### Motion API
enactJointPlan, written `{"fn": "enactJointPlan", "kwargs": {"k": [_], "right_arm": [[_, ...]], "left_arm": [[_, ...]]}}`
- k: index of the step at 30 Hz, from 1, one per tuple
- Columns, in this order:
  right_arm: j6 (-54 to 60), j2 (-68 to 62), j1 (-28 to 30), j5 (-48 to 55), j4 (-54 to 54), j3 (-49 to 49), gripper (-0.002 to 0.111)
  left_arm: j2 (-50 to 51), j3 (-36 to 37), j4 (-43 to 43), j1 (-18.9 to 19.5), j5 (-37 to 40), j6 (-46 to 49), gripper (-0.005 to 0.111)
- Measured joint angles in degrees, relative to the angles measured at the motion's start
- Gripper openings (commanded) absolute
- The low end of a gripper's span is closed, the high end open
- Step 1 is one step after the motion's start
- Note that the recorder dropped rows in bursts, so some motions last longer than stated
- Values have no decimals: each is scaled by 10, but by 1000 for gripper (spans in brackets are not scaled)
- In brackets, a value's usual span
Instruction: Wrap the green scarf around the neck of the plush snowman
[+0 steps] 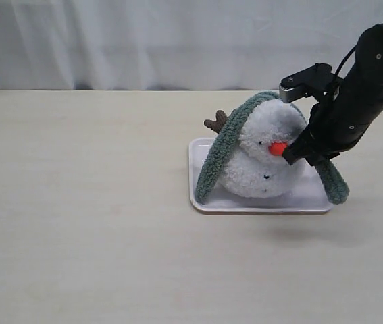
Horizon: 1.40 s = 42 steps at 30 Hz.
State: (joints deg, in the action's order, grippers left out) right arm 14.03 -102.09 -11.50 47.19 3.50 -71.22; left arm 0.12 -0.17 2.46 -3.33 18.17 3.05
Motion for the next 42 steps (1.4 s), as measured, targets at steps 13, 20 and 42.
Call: {"fn": "enactJointPlan", "kwargs": {"k": [13, 20, 42], "right_arm": [[0, -34, 0, -27, -1, 8, 8], [1, -34, 0, -16, -4, -3, 53], [14, 80, 0, 60, -25, -62, 54]], "left_arm": [[0, 0, 0, 0, 0, 0, 0], [0, 0, 0, 0, 0, 0, 0], [0, 0, 0, 0, 0, 0, 0]]}}
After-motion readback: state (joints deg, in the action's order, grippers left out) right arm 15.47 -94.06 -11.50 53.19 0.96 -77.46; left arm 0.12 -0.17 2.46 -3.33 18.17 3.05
